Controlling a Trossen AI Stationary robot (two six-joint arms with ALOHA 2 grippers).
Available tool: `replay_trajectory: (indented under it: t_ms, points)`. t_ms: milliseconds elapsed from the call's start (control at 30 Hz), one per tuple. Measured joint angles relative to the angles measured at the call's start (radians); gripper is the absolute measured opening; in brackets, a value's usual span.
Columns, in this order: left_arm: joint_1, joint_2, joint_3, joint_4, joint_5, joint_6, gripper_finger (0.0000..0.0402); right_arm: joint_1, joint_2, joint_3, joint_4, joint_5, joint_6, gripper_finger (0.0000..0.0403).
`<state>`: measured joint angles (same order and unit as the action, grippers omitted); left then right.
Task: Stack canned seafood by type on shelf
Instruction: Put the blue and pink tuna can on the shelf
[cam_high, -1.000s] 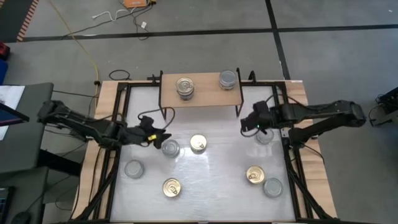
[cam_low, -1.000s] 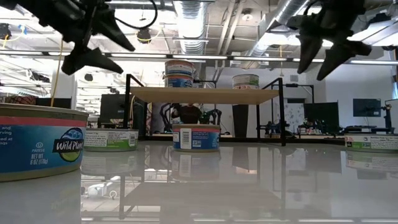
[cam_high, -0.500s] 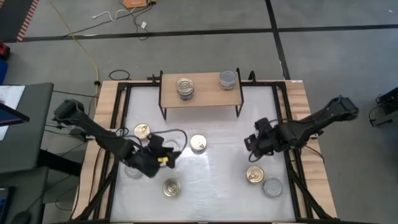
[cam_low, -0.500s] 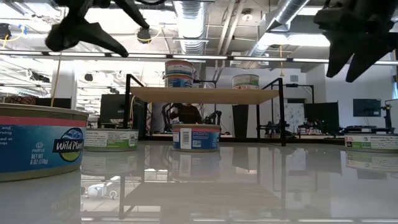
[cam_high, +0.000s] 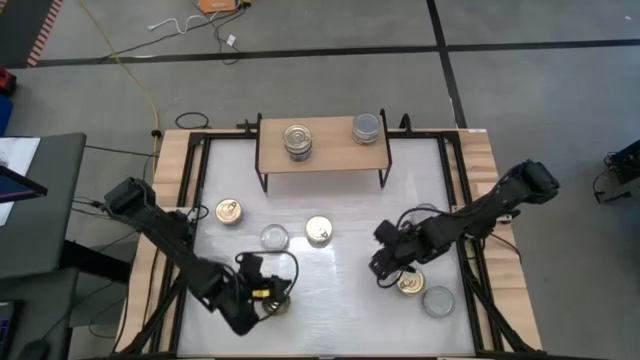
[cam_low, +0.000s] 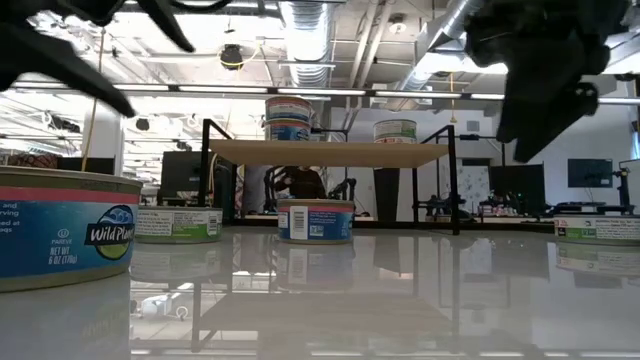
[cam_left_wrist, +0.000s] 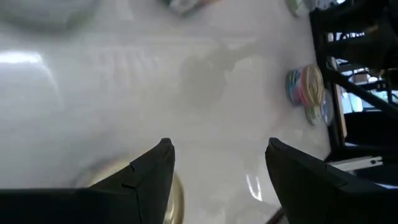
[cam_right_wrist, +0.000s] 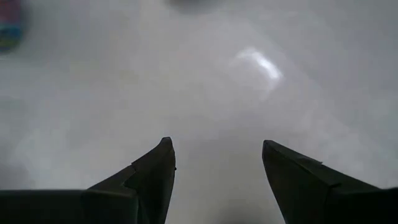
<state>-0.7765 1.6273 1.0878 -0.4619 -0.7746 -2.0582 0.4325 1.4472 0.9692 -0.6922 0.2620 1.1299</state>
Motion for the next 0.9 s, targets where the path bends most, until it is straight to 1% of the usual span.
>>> replay_trajectory:
  t_ms: [133, 267, 400, 533, 633, 833, 900]
  points:
    - [-0.049, 0.045, 0.000, 0.059, 0.000, -0.064, 0.0239, -0.003, 0.014, -0.071, 0.211, -0.038, -0.027, 0.0265]
    - [-0.083, 0.075, 0.000, 0.062, 0.003, -0.131, 0.0239, 0.017, 0.014, -0.136, 0.345, -0.054, 0.007, 0.0265]
    - [-0.093, 0.077, 0.000, 0.019, 0.036, -0.157, 0.0239, 0.036, 0.014, -0.144, 0.360, -0.057, 0.029, 0.0265]
    - [-0.093, 0.077, 0.000, -0.075, 0.129, -0.189, 0.0239, 0.050, 0.014, -0.144, 0.385, -0.057, 0.033, 0.0265]
    - [-0.093, 0.075, 0.000, -0.099, 0.193, -0.192, 0.0239, 0.060, 0.014, -0.144, 0.391, -0.057, 0.048, 0.0265]
    - [-0.093, 0.074, 0.000, -0.096, 0.212, -0.164, 0.0239, 0.059, 0.014, -0.144, 0.388, -0.055, 0.048, 0.0265]
    - [-0.095, 0.074, 0.000, -0.086, 0.191, -0.158, 0.0239, 0.056, 0.014, -0.144, 0.388, -0.055, 0.048, 0.0265]
